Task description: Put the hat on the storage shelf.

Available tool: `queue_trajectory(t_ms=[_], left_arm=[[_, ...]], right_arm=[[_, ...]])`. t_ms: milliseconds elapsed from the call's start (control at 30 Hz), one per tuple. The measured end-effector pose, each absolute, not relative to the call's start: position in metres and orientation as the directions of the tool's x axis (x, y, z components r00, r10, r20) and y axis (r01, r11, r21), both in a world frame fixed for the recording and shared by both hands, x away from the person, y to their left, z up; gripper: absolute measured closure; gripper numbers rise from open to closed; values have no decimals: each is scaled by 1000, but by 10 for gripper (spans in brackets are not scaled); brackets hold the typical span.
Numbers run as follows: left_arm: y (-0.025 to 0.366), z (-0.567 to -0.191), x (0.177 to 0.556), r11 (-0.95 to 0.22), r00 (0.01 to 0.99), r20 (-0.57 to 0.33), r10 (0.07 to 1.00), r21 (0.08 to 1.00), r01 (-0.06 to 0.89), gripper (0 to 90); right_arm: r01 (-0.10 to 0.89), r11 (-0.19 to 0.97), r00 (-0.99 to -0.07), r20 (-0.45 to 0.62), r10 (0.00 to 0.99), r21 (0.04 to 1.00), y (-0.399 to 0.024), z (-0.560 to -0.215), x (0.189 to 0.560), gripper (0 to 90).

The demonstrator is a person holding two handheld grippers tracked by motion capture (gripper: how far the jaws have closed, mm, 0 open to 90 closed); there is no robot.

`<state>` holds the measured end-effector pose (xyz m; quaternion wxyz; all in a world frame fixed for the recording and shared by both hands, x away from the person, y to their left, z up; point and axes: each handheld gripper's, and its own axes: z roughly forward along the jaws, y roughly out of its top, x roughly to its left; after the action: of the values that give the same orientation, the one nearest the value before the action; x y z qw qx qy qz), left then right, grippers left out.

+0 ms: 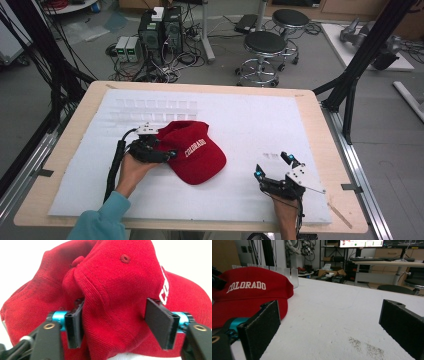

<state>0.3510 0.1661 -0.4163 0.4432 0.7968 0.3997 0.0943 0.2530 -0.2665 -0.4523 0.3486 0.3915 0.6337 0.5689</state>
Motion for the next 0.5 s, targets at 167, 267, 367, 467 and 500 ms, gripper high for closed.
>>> queue_trajectory(t_ms=[167,267,367,467,500], left_arm=[[167,-416,352,-255,644,-229,730,783,568,476],[168,-416,353,-240,638,-239,732,786,569,543],[169,-416,353,-236,638,-241,731,788,568,622],[169,-415,353,-226,639,-238,731,800,556,684],[169,-415,353,-226,639,-238,731,800,556,709]], right_arm=[[100,46,-449,4,893,994,-266,-452,253,25],[98,47,-447,2,894,994,-266,-452,253,25],[97,48,-447,0,894,994,-266,-452,253,25],[98,51,-446,-2,895,994,-266,-452,253,25],[101,50,-446,0,895,994,-266,-452,253,25]])
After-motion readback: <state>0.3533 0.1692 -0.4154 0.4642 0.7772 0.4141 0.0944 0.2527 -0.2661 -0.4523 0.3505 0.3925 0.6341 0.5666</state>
